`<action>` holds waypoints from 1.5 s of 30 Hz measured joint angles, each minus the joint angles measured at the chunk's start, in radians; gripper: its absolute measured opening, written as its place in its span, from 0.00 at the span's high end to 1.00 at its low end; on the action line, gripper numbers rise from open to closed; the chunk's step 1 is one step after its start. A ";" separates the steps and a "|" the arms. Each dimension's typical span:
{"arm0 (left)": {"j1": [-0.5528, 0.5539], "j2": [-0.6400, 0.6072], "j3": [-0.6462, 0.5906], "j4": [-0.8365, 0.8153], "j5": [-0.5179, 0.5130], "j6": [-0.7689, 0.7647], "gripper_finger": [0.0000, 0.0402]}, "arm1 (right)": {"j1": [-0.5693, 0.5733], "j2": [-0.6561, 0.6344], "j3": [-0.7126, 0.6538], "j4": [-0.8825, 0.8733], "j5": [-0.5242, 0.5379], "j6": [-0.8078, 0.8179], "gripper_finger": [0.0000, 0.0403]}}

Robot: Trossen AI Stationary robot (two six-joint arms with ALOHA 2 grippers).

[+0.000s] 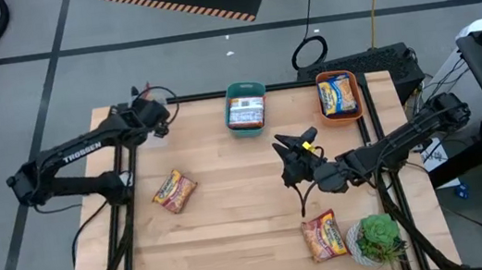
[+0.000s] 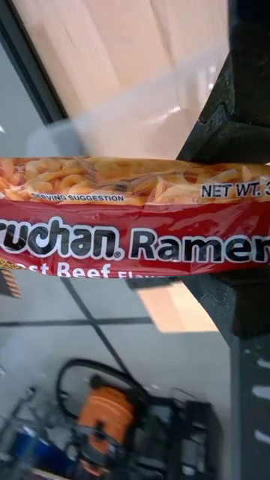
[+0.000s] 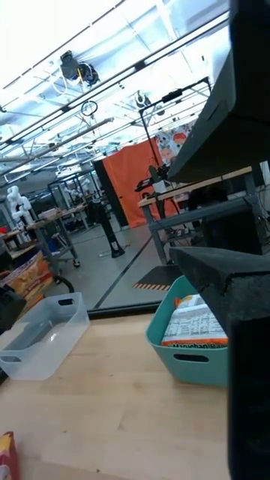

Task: Sort Maruchan noodles
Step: Put the middle red noodle pack into the transparent bin

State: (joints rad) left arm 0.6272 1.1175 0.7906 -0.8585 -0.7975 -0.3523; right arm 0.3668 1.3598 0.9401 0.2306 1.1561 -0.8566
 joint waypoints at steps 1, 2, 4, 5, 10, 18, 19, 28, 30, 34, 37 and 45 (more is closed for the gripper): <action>0.008 0.000 0.000 -0.019 -0.001 -0.012 0.60 | 0.000 0.000 0.000 0.000 0.000 0.000 0.64; 0.016 0.000 0.000 -0.037 -0.001 -0.022 0.60 | 0.000 0.000 0.000 0.000 0.000 0.000 0.64; 0.026 0.000 0.000 -0.063 0.000 -0.036 0.60 | 0.000 0.000 0.000 0.000 -0.001 0.000 0.64; 0.030 0.000 0.000 -0.072 0.000 -0.044 0.60 | 0.000 0.000 0.000 0.001 -0.002 0.000 0.64; 0.034 0.000 0.000 -0.081 0.000 -0.054 0.60 | 0.000 0.000 0.000 0.004 -0.003 -0.022 0.64; 0.034 0.001 0.000 -0.073 -0.002 -0.071 0.60 | -0.001 0.000 0.000 0.004 -0.004 -0.023 0.64; 0.034 0.002 -0.001 -0.071 -0.004 -0.079 0.60 | -0.001 0.000 0.000 0.004 -0.004 -0.023 0.64; 0.034 0.057 -0.045 0.013 -0.005 -0.056 0.60 | -0.001 0.000 0.000 0.005 -0.005 -0.025 0.64; 0.034 0.064 -0.045 0.031 -0.005 -0.047 0.60 | -0.001 0.000 0.000 0.005 -0.005 -0.034 0.64; 0.035 0.075 -0.045 0.037 -0.005 -0.049 0.60 | -0.001 0.000 0.000 0.005 -0.006 -0.046 0.64; 0.035 0.074 -0.045 0.042 -0.006 -0.051 0.60 | -0.006 0.000 0.000 0.005 -0.007 -0.046 0.64; 0.035 0.074 -0.045 0.032 0.011 -0.031 0.60 | -0.008 0.000 -0.001 0.005 -0.007 -0.046 0.64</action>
State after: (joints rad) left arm 0.6617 1.1919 0.7460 -0.8268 -0.7860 -0.3832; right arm 0.3588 1.3598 0.9396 0.2352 1.1488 -0.9024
